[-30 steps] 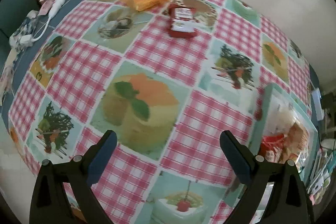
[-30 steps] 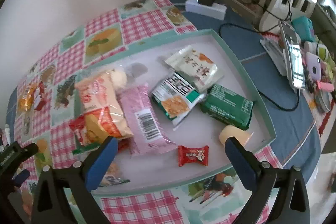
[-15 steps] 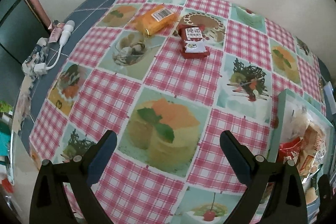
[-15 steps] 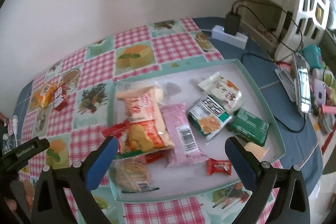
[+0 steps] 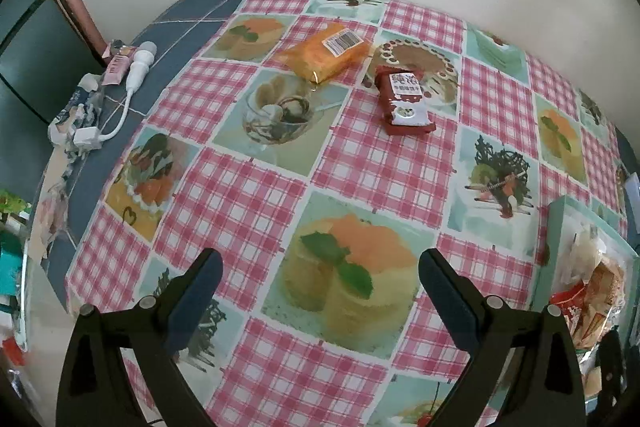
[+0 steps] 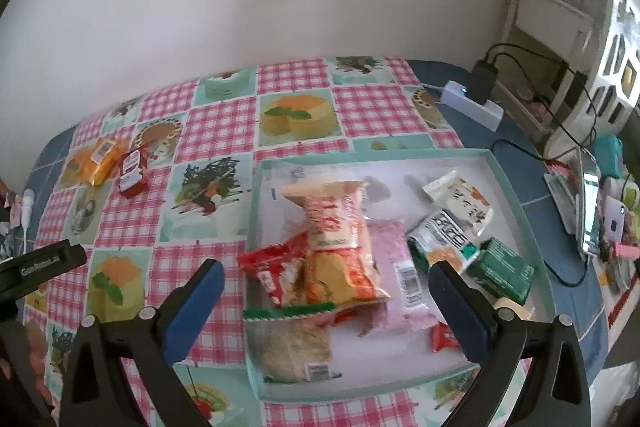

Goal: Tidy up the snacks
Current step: 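Move both tools back toward the orange cake bag and red biscuit packet, then grasp the orange cake bag with the left tool while the right tool grasps the red milk biscuit packet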

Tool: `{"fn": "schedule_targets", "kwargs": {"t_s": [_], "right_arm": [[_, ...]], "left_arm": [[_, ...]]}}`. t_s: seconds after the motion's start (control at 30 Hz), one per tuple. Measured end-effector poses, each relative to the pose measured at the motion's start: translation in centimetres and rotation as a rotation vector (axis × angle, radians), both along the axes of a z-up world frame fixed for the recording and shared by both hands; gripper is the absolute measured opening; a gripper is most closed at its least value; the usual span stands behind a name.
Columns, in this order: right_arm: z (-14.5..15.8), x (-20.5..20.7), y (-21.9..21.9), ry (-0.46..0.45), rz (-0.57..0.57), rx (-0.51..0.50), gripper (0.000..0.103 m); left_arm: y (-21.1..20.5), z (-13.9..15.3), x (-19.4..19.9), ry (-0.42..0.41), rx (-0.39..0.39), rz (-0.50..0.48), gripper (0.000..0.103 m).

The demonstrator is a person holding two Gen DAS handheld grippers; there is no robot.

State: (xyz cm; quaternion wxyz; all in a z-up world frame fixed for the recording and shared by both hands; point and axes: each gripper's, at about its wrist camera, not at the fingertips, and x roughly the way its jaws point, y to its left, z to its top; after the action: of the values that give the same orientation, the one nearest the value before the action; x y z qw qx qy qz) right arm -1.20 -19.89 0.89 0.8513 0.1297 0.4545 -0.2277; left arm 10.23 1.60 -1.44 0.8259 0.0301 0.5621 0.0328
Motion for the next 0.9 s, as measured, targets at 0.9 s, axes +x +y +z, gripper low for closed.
{"fn": "schedule_targets", "kwargs": {"t_s": [0.9], "right_arm": [[-1.2, 14.6, 7.0, 0.022, 0.209, 0.062, 0.103]], "left_arm": [[8.9, 0.8, 11.5, -0.057, -0.048, -0.067, 0.098]]}}
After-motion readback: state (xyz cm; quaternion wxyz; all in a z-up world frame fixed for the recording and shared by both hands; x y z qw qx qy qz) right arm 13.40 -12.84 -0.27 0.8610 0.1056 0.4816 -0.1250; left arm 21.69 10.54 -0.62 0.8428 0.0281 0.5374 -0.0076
